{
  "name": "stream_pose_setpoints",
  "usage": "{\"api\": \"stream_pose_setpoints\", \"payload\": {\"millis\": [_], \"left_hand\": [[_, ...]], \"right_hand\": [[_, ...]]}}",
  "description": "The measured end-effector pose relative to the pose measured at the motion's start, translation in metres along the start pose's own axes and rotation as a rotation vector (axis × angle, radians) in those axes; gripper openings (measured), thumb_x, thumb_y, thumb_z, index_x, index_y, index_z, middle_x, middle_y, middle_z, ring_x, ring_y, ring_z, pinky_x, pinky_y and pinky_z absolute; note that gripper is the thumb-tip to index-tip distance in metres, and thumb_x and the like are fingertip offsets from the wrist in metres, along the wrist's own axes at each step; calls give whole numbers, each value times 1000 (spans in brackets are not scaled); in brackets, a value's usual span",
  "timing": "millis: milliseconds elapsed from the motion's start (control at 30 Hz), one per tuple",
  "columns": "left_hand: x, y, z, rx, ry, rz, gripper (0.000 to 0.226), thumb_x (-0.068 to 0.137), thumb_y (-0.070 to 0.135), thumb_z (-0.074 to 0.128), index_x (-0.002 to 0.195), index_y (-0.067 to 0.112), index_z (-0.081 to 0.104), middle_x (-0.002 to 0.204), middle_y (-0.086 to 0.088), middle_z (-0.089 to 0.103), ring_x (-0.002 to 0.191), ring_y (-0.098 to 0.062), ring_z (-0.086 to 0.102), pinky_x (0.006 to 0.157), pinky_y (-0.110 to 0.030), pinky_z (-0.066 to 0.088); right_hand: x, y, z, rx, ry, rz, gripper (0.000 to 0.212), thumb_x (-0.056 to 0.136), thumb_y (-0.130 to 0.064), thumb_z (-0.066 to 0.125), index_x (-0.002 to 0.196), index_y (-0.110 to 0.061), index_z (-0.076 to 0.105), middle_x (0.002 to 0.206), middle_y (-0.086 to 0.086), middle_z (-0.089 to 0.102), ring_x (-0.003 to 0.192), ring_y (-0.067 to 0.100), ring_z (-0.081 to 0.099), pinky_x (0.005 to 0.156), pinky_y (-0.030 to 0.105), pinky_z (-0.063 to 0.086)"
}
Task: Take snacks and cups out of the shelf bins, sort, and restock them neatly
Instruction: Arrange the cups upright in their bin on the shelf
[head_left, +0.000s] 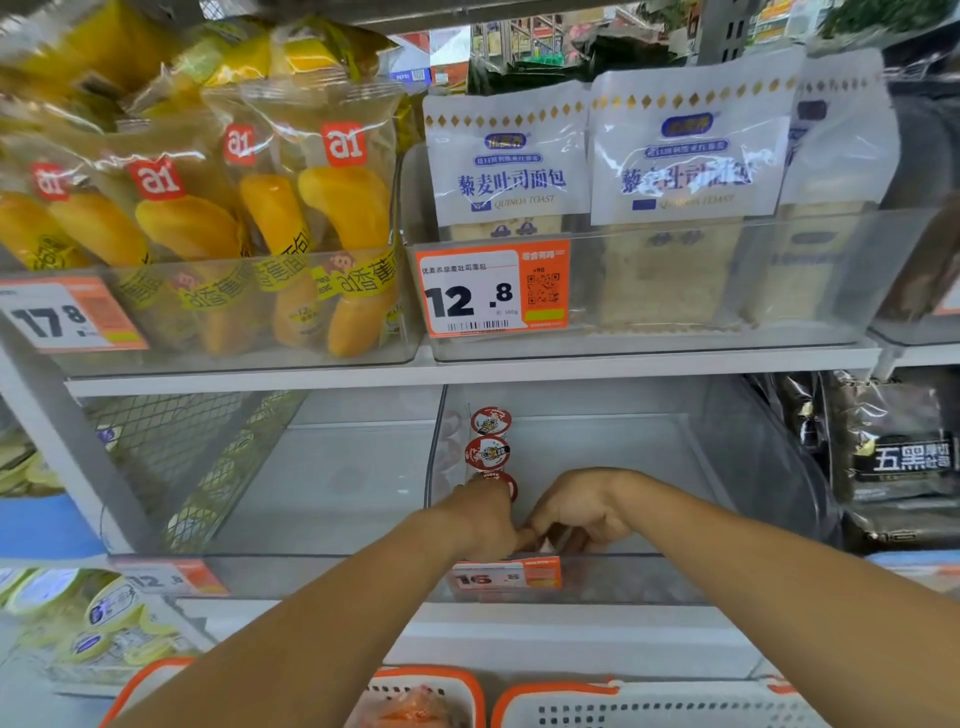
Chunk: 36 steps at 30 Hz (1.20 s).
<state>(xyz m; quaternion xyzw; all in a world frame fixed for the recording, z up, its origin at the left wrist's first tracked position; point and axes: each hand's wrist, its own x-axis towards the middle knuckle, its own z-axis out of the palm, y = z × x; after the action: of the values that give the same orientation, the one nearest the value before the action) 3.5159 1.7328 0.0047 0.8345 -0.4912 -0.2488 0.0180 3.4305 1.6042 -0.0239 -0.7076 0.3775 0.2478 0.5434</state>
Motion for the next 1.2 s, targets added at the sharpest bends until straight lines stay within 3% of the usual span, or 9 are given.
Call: {"api": "stream_pose_setpoints", "payload": {"millis": [100, 167, 300, 433, 600, 733, 800, 933, 1200], "left_hand": [[1, 3, 1, 0, 38, -7, 45, 97, 32, 60, 133, 9, 49, 142, -13, 44, 130, -32, 43, 108, -37, 40], [3, 4, 0, 4, 18, -2, 54, 99, 25, 56, 147, 8, 37, 155, -13, 33, 141, -30, 34, 113, -35, 35], [9, 6, -2, 53, -92, -49, 44, 102, 38, 48, 132, 6, 51, 133, -13, 56, 118, -28, 54, 90, -32, 44], [9, 10, -2, 75, -90, -57, 36, 102, 34, 49, 123, 6, 58, 117, -13, 61, 105, -25, 58, 80, -29, 42], [13, 6, 0, 108, -85, -53, 22, 98, 31, 54, 103, 10, 59, 96, -8, 57, 92, -23, 58, 74, -29, 45], [11, 4, -2, 118, -39, -29, 21, 97, 34, 59, 95, 14, 52, 84, -4, 50, 88, -22, 55, 72, -27, 42], [11, 3, -2, 129, -22, -21, 27, 96, 38, 59, 95, 13, 52, 84, -4, 49, 86, -21, 53, 72, -28, 42], [12, 0, -1, 128, -14, -12, 29, 94, 38, 64, 92, 12, 50, 84, -3, 48, 86, -21, 52, 72, -28, 41], [16, -3, 2, 153, 41, -13, 37, 88, 22, 73, 119, 7, 59, 116, -12, 60, 106, -26, 58, 87, -30, 50]], "right_hand": [[-4, 7, -6, 31, 59, -40, 26, 89, 1, 61, 114, 3, 69, 91, 16, 68, 60, 21, 66, 64, 32, 61], [-5, 12, -11, 127, 134, -95, 30, 87, 9, 58, 114, 3, 69, 105, 19, 69, 81, 26, 68, 77, 37, 62], [3, 16, -18, 436, 327, -189, 17, 91, 11, 60, 100, -2, 64, 120, 20, 64, 101, 33, 67, 63, 33, 62], [17, 13, -13, 254, 464, -143, 22, 93, 3, 63, 115, 1, 68, 114, 20, 70, 92, 30, 71, 75, 40, 62], [34, 7, -4, 44, 390, -172, 24, 90, -1, 68, 114, 0, 71, 112, 17, 72, 100, 31, 71, 89, 45, 59], [51, 11, -17, 157, 491, -130, 23, 82, -4, 76, 104, 1, 71, 106, 16, 73, 86, 25, 73, 74, 35, 63], [54, 9, -28, 304, 604, -99, 17, 83, -4, 76, 96, 2, 69, 96, 15, 74, 72, 25, 74, 62, 32, 62], [62, -9, -35, 734, 640, -170, 24, 78, 4, 81, 96, 6, 65, 91, 16, 70, 67, 25, 73, 70, 36, 64], [95, -33, -37, 653, 743, -211, 29, 73, -4, 84, 98, 1, 72, 93, 12, 76, 81, 22, 75, 79, 39, 63]]}}
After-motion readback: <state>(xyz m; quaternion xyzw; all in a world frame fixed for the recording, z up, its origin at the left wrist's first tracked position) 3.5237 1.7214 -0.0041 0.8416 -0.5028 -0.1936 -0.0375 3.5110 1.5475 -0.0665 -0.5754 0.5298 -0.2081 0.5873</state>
